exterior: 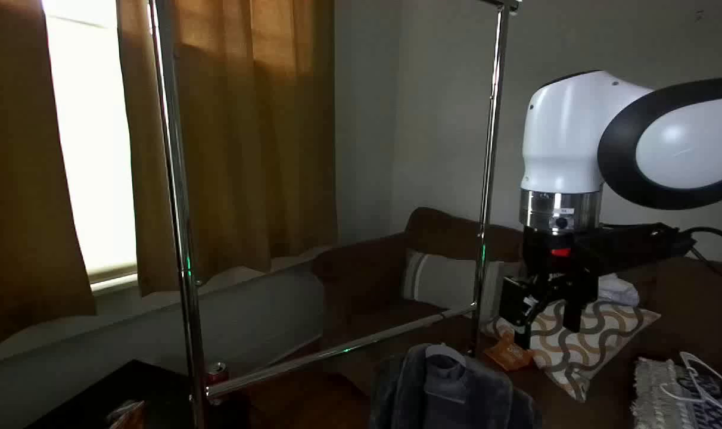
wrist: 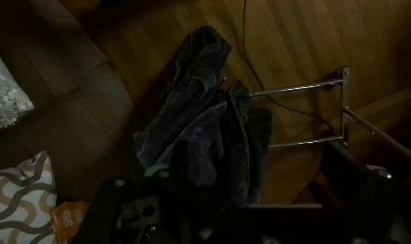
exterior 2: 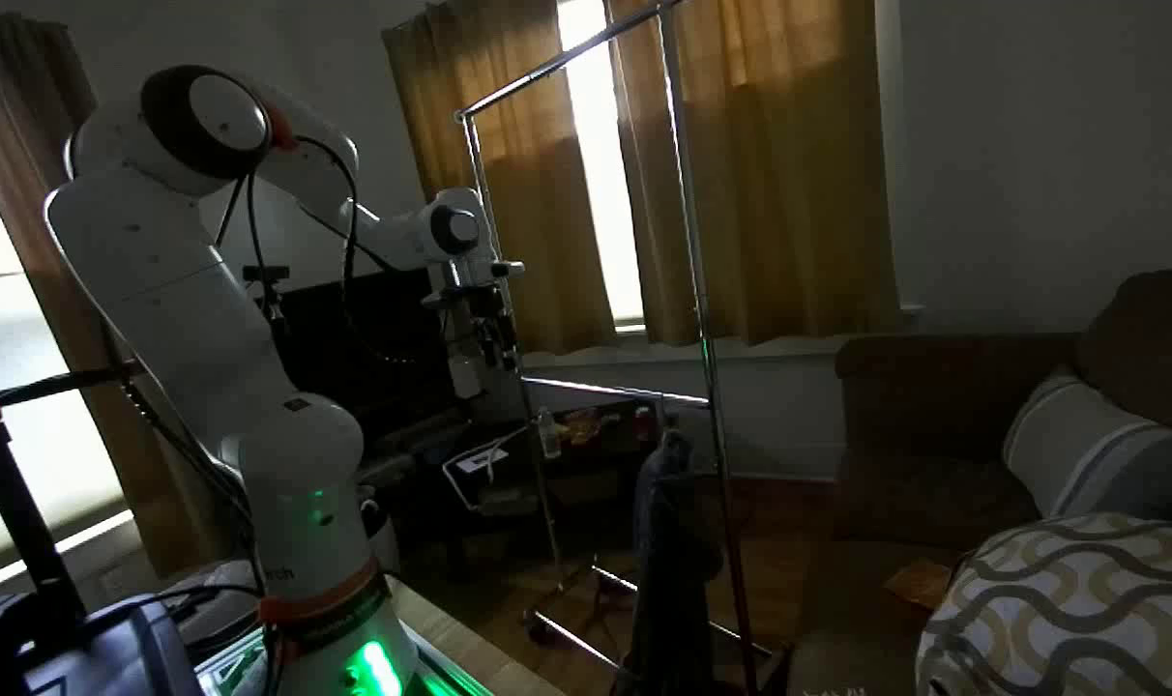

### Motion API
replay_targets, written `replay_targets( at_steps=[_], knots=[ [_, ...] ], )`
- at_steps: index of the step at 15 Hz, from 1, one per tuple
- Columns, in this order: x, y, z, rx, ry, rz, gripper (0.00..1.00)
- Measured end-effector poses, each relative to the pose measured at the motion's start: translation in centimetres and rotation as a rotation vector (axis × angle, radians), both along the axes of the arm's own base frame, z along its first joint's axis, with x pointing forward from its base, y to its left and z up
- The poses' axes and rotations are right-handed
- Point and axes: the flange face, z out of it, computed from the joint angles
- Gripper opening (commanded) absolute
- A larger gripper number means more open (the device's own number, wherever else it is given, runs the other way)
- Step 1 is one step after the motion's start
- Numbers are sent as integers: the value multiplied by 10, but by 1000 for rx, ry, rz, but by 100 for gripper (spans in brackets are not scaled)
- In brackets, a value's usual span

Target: Pick up the white coat hanger and hang it on the top silver rail

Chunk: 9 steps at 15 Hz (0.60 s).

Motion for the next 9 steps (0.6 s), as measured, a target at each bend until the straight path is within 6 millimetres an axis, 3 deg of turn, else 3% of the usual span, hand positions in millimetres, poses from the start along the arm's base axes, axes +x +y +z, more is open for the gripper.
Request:
replay_targets(
  at_steps=[7,9],
  knots=[
    [1,-3,1,2,-1,-4,100],
    [8,-24,1,7,0,-67,100]
  ],
)
